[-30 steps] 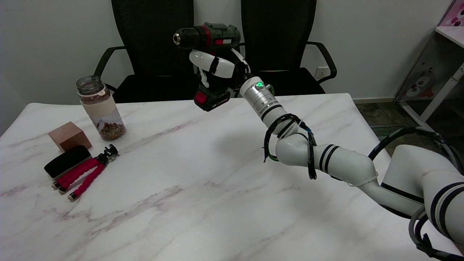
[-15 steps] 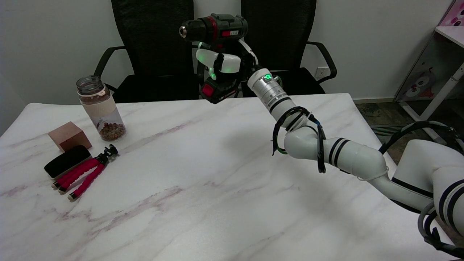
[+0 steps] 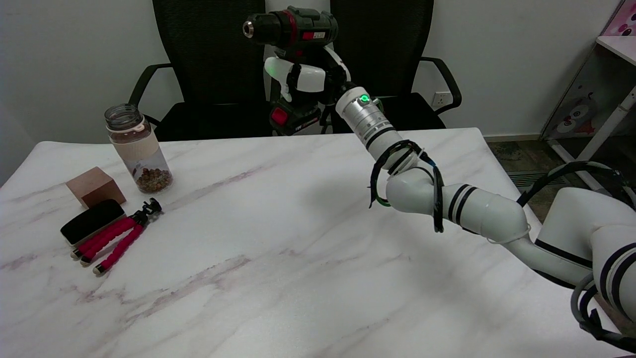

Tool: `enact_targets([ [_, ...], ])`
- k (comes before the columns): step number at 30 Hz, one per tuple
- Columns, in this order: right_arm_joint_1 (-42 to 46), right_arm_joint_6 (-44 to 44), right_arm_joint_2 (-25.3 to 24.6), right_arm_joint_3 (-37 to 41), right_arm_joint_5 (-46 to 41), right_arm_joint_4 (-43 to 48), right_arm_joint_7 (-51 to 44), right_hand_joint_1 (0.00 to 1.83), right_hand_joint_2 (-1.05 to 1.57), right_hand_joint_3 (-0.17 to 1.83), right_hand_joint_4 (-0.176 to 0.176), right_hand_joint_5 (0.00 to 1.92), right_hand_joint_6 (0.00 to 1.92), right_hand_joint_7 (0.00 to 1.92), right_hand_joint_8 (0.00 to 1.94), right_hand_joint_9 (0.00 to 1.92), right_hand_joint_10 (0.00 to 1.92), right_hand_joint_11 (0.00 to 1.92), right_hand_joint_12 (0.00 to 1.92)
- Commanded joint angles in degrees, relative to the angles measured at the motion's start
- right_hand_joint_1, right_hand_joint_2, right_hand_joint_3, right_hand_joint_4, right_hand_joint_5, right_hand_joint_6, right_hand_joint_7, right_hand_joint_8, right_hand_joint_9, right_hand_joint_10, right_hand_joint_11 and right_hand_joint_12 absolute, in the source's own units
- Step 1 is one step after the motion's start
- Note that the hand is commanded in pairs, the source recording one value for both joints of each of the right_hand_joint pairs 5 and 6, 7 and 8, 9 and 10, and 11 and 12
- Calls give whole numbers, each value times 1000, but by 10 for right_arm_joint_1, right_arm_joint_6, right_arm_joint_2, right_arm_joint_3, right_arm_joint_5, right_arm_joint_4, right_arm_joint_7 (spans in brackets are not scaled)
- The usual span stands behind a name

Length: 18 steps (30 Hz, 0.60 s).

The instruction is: Pick up the power screwdriver.

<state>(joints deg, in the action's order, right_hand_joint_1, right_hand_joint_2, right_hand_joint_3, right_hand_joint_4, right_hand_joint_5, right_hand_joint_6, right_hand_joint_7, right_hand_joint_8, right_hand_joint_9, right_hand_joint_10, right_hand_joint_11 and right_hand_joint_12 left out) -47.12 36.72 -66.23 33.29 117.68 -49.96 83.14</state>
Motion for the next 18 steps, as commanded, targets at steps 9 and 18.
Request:
enact_targets([
  [9,3,-23,-25,-1,-41,-49,-4,949,1066,866,176,1774,1774,1774,1774,1920,1920,1920,1920],
  [18,19,-14,-28,-1,-40,-56,-4,939,1113,880,176,1790,1790,1790,1790,1920,1920,1920,1920],
])
